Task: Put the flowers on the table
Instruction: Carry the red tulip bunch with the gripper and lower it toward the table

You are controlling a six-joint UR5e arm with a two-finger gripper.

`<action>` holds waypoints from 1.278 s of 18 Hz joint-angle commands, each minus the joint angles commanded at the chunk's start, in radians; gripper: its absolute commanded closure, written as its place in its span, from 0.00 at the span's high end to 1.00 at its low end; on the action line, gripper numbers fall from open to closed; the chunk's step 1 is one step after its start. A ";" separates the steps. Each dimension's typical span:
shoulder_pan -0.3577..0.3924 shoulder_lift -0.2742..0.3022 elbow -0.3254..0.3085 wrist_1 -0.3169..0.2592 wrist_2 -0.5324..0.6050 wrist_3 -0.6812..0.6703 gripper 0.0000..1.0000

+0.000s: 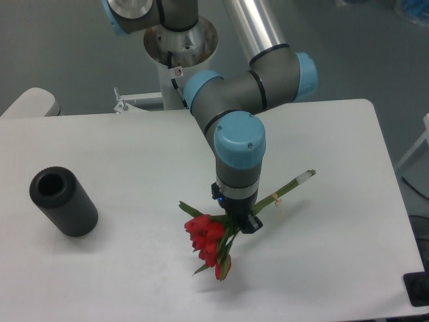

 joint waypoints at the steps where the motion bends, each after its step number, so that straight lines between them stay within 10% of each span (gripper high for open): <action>1: -0.009 0.003 -0.006 0.002 0.002 -0.002 0.21; 23: -0.094 0.112 -0.213 -0.063 0.012 0.041 0.21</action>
